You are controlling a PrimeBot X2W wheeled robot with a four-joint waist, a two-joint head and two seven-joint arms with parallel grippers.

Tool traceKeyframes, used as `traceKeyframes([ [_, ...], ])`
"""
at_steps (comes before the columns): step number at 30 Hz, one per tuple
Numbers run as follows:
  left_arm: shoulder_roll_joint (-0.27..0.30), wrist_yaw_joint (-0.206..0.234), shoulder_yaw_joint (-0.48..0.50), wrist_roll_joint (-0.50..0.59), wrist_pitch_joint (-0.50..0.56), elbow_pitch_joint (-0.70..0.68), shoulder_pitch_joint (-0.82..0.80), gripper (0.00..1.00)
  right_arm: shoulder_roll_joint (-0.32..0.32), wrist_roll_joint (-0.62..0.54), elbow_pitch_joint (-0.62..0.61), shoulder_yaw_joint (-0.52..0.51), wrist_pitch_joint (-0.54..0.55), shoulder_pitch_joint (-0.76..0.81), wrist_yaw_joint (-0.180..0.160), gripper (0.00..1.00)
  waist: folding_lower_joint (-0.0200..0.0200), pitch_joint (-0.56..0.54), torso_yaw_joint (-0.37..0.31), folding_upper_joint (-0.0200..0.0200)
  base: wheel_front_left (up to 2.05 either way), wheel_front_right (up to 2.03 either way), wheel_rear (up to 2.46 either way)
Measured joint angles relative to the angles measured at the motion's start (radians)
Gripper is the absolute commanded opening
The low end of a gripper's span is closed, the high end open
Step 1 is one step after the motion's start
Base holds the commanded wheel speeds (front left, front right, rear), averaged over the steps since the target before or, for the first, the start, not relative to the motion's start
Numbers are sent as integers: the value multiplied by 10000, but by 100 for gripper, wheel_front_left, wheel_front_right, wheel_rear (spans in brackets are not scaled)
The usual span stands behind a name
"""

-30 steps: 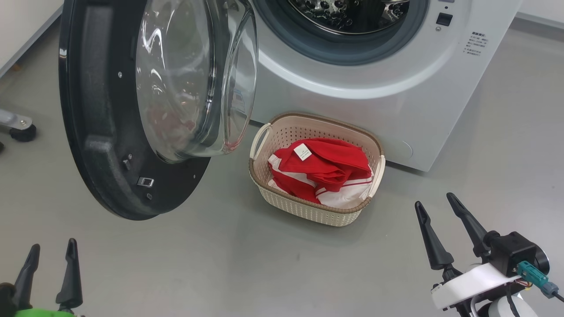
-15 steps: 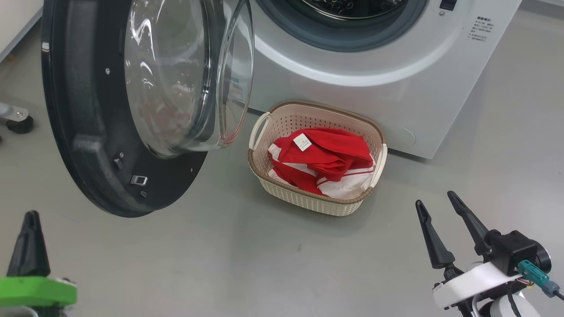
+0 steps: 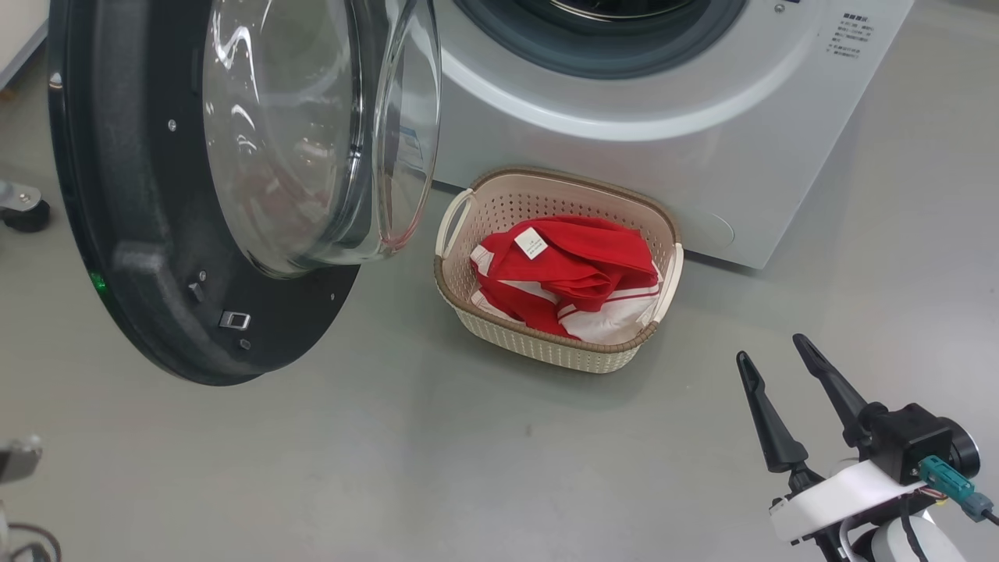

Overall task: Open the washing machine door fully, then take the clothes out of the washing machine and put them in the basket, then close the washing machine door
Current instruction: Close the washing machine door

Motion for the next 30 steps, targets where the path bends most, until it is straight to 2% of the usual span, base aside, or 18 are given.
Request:
traceKeyframes([
  [2,-86,69,314,-882,472,88,-359,0,-50,0,-2,-4,0,-22,0,100,0,59,-24,0,0,0,0],
  [3,-176,410,579,-1613,924,222,-752,0,-84,-2,-2,-4,0,-77,0,100,0,115,-45,0,0,0,0],
  [7,-157,1154,1174,-2539,1636,518,-1192,0,-105,-33,-8,46,0,-185,0,100,0,237,-97,0,0,0,0],
  [11,-447,1889,1730,-4071,2359,708,-1807,0,-105,-44,-12,130,0,-249,0,100,0,360,-165,0,0,0,0],
  [14,-539,2383,1906,-4775,2922,786,-2221,0,-109,-44,-10,161,0,-277,2,100,0,431,-231,0,0,0,0],
  [24,-606,2640,2255,-6071,4073,1448,-2637,0,-121,-40,-12,96,0,-401,2,100,0,540,-392,0,0,0,0],
  [30,-548,2637,1732,-6406,4851,2031,-2665,0,-92,36,-12,40,0,-401,2,100,0,529,-441,0,0,0,0],
])
